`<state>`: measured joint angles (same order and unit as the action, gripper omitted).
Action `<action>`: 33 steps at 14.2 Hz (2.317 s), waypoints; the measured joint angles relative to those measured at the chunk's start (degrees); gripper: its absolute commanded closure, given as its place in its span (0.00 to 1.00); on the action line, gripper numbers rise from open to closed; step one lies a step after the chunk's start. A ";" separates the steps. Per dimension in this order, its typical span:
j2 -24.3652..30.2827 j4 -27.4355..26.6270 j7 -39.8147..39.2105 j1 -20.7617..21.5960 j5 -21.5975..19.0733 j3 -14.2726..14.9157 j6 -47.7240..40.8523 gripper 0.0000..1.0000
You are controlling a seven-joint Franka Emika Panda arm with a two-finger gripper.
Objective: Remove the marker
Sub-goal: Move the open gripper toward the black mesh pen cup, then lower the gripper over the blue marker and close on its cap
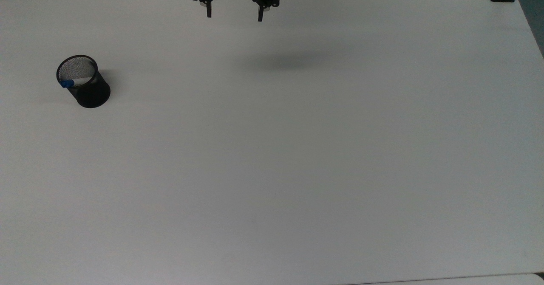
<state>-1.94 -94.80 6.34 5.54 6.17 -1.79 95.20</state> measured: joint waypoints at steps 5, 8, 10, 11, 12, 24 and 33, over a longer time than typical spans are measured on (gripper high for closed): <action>-0.08 -0.03 0.11 -1.21 0.00 0.36 0.00 0.00; -0.08 -0.03 0.11 -1.34 0.00 0.35 0.00 0.00; -0.08 -0.03 0.11 -1.34 0.00 0.35 0.00 0.00; -0.08 -0.03 0.11 -1.34 0.00 0.35 0.00 0.00; -0.08 -0.03 0.11 -1.36 0.00 0.35 0.00 0.00; -0.73 -0.02 -6.03 -6.79 0.00 0.43 0.01 0.00; -6.79 -0.02 -17.80 -20.89 0.00 0.63 12.21 0.00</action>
<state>-8.73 -94.82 -11.45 -15.35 6.17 -1.16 107.40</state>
